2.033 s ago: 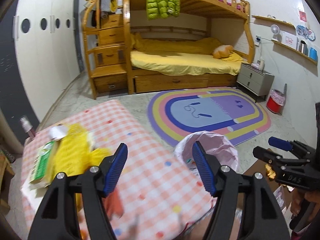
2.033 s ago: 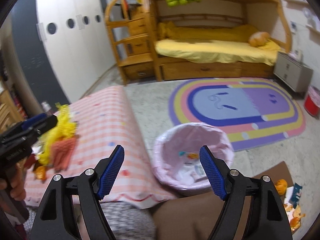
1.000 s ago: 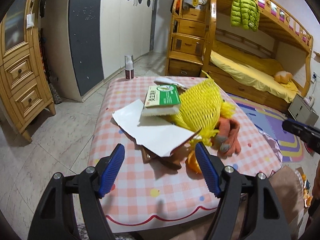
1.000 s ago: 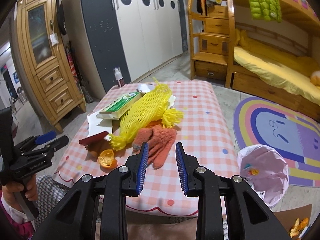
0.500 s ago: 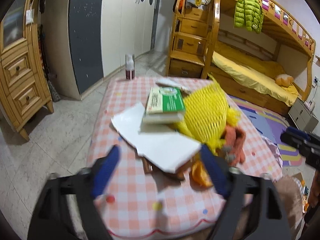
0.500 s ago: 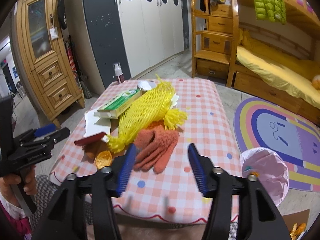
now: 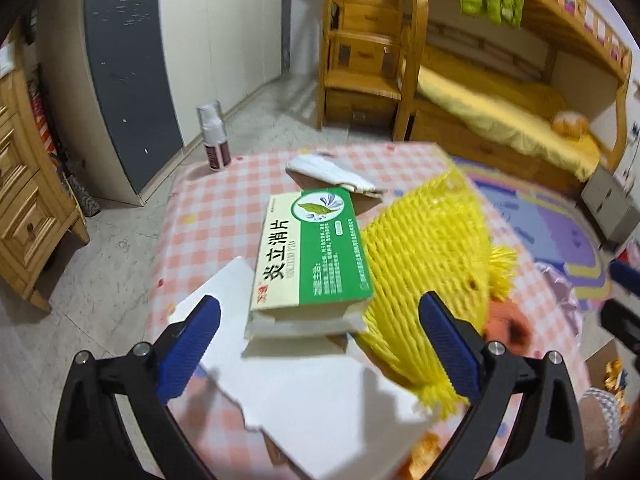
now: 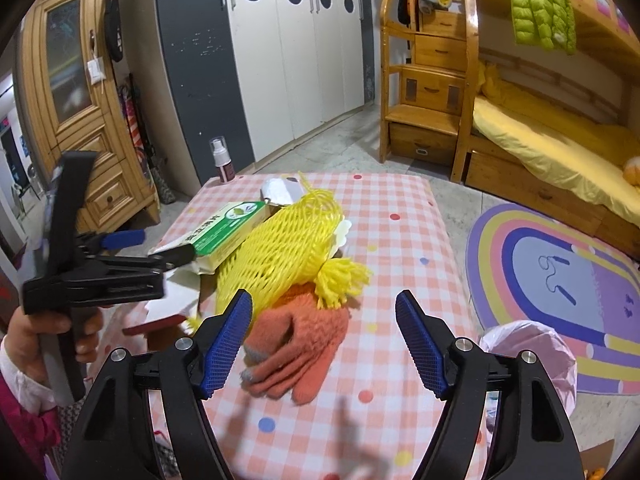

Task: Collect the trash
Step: 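Grasp the green medicine box with the left gripper and lift it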

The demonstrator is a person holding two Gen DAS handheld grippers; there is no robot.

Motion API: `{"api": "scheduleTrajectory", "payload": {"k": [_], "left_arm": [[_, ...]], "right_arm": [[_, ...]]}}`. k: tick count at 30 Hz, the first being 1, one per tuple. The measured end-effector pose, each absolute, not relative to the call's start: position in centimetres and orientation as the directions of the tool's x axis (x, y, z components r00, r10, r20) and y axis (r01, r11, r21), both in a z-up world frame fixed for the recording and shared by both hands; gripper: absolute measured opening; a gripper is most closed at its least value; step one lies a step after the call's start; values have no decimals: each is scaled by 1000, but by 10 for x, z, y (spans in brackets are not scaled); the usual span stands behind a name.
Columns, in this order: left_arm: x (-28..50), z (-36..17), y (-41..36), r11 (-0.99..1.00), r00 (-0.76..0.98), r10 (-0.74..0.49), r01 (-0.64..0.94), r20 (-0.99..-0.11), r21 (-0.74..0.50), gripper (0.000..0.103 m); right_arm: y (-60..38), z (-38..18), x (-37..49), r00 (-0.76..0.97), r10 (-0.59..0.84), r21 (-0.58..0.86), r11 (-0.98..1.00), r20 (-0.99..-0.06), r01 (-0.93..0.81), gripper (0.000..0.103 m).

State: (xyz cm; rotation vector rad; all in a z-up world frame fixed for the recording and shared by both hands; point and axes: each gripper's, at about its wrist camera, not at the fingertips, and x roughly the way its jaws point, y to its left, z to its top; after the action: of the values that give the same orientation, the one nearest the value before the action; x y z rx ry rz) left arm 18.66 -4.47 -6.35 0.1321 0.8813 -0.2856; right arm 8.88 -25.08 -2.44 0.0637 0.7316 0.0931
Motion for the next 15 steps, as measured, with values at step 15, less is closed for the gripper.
{"api": "scheduleTrajectory", "payload": {"k": [15], "left_arm": [[206, -85, -40, 962, 530, -183, 269, -828, -40, 77]], "right_arm": [[-256, -33, 99, 723, 107, 98, 994, -682, -54, 74]]}}
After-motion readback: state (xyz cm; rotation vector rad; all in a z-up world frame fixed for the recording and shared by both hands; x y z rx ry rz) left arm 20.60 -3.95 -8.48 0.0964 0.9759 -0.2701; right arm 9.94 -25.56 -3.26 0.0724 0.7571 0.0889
